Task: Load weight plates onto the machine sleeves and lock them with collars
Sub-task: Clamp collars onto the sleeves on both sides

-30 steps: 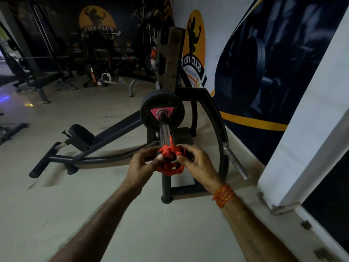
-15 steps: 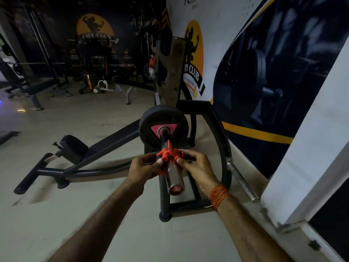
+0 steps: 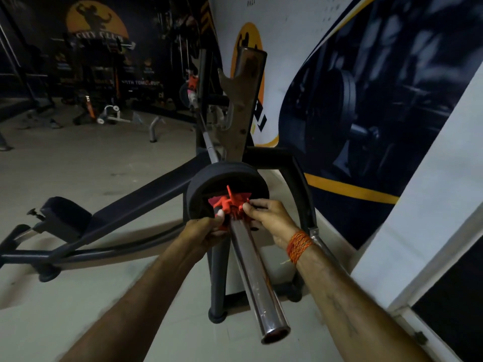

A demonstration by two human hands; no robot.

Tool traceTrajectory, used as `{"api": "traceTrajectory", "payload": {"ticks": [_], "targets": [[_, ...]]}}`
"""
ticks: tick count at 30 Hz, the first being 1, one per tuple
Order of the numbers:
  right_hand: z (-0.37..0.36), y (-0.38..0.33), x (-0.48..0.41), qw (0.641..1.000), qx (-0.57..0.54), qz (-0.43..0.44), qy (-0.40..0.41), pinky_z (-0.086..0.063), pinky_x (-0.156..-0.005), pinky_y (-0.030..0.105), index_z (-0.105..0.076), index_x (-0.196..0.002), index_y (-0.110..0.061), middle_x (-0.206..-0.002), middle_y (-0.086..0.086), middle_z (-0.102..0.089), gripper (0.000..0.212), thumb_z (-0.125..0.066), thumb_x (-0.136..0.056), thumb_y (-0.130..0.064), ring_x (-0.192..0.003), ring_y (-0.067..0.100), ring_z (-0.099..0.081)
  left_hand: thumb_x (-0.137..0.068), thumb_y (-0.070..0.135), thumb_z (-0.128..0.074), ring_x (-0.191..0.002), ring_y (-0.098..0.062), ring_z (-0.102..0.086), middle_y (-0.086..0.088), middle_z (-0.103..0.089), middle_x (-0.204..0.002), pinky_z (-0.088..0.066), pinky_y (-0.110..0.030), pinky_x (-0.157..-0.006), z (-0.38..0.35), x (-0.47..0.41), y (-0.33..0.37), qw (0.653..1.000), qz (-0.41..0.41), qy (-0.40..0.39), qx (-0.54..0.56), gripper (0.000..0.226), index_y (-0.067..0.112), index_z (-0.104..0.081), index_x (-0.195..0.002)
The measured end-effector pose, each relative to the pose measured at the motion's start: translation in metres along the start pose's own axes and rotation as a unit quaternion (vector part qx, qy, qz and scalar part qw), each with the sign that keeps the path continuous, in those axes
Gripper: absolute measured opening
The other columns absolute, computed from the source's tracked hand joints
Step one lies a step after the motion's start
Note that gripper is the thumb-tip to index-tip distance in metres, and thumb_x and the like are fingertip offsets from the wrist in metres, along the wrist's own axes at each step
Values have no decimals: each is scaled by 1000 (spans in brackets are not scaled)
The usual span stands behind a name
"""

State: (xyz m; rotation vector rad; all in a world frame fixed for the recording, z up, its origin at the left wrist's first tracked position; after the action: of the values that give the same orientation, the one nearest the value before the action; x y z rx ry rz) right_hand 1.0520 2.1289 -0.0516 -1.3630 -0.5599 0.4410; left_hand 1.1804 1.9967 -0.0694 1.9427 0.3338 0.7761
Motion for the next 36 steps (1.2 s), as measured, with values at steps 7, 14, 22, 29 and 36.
{"api": "traceTrajectory", "payload": {"ticks": [7,14,22,29,36], "targets": [[-3,-28,4,998,60,-9,-37,-60,-72,24,-72,-118,-2,-103,5,-79,66,-72,-87,-60,-96,14,-74,-88,13,-73,-104,-36,-71,-21,-70,-108,-56,-52,-97,4,-13,-1,999,27,5,43,27,10,-60,-111],[-19,-52,-1,981,176,-47,-63,-56,-81,39,-65,-108,-21,-106,6,-72,66,-71,-75,-78,-101,23,-67,-90,15,-70,-98,-37,-71,-22,-71,-107,-57,-48,-78,4,-11,-2,1000,18,-8,18,19,18,-56,-102],[-5,-40,-11,990,64,-106,-71,-54,-64,30,-60,-124,-24,-99,-2,-68,60,-78,-79,-61,-92,21,-71,-90,23,-73,-99,-36,-60,-17,-64,-97,-55,-38,-69,4,-14,1,1000,-7,7,-26,18,18,-57,-94],[13,-17,-15,975,-54,-199,-88,-57,-90,44,-52,-145,-11,-127,17,-68,96,-82,-72,-66,-115,31,-67,-88,26,-75,-103,-40,-63,-25,-63,-110,-58,-44,-86,3,-14,1,1000,9,-3,-27,22,14,-60,-99],[14,3,-21,966,-130,-211,-80,-56,-94,43,-62,-134,-7,-128,18,-70,80,-78,-79,-62,-119,32,-65,-92,16,-69,-89,-32,-55,-10,-56,-82,-56,-51,-98,1,-20,-7,998,37,-34,28,13,11,-58,-98]]}}
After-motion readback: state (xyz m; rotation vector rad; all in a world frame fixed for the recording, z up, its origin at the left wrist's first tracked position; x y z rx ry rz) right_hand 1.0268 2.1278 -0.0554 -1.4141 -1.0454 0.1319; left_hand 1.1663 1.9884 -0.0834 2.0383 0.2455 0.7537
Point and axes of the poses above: each hand's wrist, its own x-axis away from the middle knuckle, its own z-axis out of the back of the hand, y = z × x, the point moved 3 cm from there along -x, towards the middle knuckle
